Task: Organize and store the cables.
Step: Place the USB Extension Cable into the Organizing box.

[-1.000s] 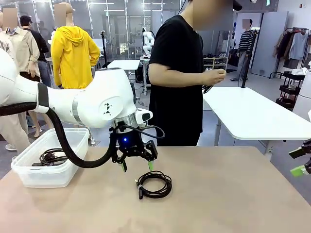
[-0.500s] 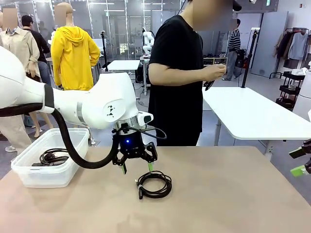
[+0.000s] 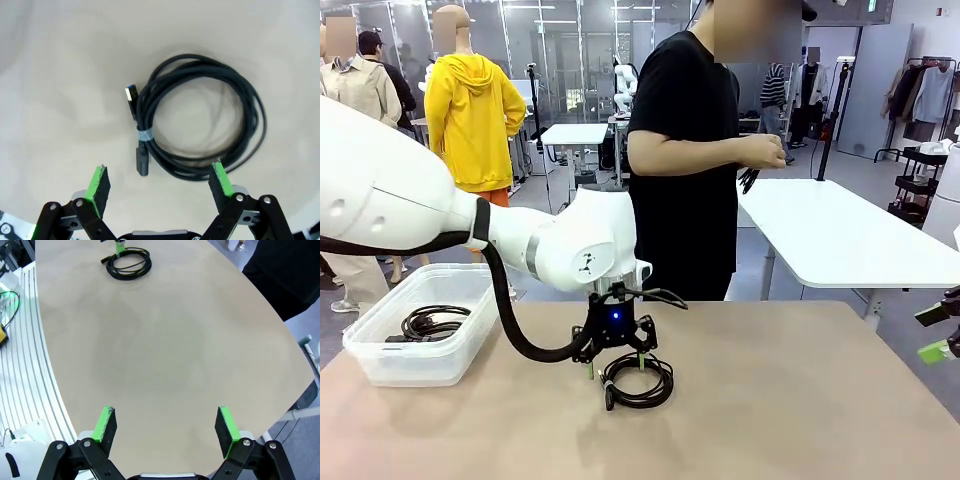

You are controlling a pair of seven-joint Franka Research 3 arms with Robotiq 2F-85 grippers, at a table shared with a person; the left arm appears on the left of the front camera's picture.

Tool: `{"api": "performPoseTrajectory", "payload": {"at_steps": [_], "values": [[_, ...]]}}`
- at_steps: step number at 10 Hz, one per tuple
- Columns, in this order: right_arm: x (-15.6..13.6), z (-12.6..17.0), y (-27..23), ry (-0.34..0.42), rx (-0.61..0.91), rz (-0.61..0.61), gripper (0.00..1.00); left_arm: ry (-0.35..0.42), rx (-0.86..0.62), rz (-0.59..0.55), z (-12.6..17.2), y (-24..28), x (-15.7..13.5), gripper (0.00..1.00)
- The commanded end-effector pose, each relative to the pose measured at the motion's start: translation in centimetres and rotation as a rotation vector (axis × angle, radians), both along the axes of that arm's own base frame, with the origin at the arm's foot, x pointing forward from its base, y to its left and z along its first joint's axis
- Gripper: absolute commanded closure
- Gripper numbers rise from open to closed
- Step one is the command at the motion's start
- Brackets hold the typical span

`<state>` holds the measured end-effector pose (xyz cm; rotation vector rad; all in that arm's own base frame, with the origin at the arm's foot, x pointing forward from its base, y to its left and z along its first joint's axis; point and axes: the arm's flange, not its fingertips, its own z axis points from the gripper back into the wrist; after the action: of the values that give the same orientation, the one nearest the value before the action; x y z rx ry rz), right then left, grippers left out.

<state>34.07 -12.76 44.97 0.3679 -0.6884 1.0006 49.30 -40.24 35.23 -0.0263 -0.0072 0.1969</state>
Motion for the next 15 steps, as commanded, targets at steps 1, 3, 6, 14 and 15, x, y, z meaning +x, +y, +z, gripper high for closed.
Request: {"api": "performPoseTrajectory", "payload": {"at_steps": [1, 3, 6, 14, 15], "values": [[0.2, 0.0, 0.0, -0.006, 0.016, 0.006, 0.0, 0.019, 0.036, 0.041, -1.2, -0.3, -0.2, 0.0], [0.2, 0.0, 0.0, -0.006, 0.016, 0.006, 0.0, 0.002, 0.028, 0.054, -3.6, 0.7, -0.1, 0.0], [0.2, 0.0, 0.0, -0.006, 0.016, 0.006, 0.0, -0.037, 0.002, 0.035, -5.1, 1.3, 0.3, 0.13], [0.2, 0.0, 0.0, -0.006, 0.016, 0.006, 0.0, -0.043, 0.047, 0.03, -4.0, 1.4, 0.3, 1.0], [0.2, 0.0, 0.0, -0.006, 0.016, 0.006, 0.0, -0.056, 0.055, 0.024, -3.1, 1.3, 0.1, 1.0]]}}
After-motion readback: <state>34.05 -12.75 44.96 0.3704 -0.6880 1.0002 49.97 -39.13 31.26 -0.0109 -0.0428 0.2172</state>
